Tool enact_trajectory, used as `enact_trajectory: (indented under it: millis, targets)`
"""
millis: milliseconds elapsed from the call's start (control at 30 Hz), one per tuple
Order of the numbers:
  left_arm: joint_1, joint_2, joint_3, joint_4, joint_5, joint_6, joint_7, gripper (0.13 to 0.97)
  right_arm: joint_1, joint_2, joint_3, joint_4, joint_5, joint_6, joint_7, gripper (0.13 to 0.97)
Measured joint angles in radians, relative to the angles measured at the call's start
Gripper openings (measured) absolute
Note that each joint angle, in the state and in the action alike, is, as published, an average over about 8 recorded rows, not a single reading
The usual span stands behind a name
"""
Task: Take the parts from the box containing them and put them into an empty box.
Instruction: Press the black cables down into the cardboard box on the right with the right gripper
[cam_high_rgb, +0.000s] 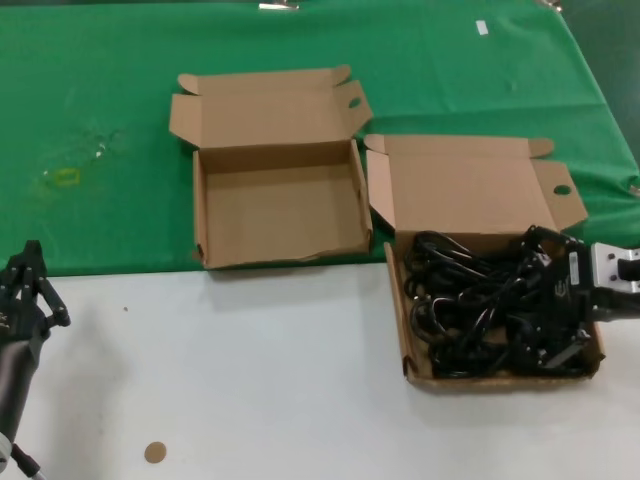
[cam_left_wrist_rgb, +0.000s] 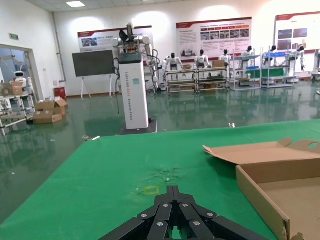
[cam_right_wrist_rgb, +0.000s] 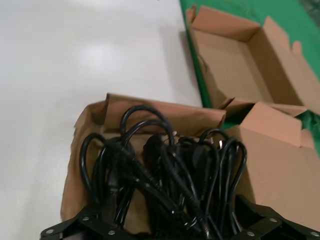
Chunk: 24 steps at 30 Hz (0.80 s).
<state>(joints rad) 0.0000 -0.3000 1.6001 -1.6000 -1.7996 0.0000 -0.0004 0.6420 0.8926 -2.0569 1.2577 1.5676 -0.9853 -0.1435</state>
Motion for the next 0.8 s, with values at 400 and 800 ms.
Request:
enact_trajectory:
  millis: [400,800]
  targets:
    - [0.000,0.000,0.000,0.000,0.000,0.000,0.000,0.144,0.042,-0.027,-0.001,-0.040,-0.064,-0.070,-0.003,0.703]
    - [0.000,0.000,0.000,0.000,0.000,0.000,0.000,0.144,0.054,-0.047,0.021,-0.069,-0.086,-0.074,-0.016,0.498]
